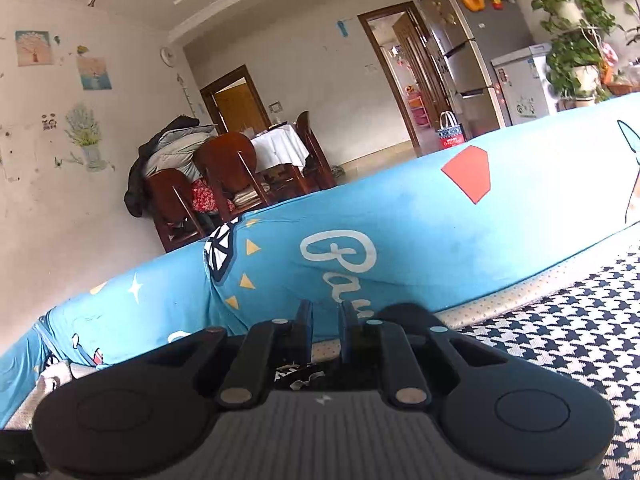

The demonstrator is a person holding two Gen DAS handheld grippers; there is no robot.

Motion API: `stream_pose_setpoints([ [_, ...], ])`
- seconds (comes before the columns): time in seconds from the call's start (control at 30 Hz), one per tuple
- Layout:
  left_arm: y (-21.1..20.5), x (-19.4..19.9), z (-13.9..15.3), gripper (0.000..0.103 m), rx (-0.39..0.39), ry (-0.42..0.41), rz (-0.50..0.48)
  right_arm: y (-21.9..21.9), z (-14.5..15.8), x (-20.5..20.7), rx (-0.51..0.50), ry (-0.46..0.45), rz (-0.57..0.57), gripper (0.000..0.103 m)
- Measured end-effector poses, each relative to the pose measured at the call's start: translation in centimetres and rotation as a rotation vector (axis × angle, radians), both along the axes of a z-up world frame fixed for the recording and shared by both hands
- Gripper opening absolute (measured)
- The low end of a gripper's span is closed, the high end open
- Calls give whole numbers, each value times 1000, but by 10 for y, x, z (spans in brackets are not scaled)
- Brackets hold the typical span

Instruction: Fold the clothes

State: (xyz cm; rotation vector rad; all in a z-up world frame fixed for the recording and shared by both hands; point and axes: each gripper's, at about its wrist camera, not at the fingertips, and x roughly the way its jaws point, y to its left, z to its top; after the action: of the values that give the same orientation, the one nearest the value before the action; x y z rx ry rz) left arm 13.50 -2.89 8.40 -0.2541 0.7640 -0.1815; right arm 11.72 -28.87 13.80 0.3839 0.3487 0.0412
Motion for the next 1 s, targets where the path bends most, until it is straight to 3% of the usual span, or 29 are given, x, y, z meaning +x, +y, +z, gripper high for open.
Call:
stream_pose_setpoints([
  [0.1, 0, -5, -5, 71, -20, 19, 1, -8, 1, -8, -9, 7, -3, 16],
  [0.23, -4, -10, -12, 74, -31, 47, -20, -20, -4, -12, -21, 67, -26, 17],
  [0.47, -17, -17, -29, 81, -37, 109, -63, -45, -27, -18, -36, 201, -23, 31],
  [0.57, -24, -20, -32, 83, -38, 122, -79, -54, -39, -20, -31, 258, -4, 42],
  [0.8, -33, -24, -35, 84, -29, 133, -104, -70, -70, -16, 109, 375, -7, 54],
  [1.0, -39, -26, -41, 87, -14, 154, -120, -69, -86, -8, 235, 378, -16, 56],
])
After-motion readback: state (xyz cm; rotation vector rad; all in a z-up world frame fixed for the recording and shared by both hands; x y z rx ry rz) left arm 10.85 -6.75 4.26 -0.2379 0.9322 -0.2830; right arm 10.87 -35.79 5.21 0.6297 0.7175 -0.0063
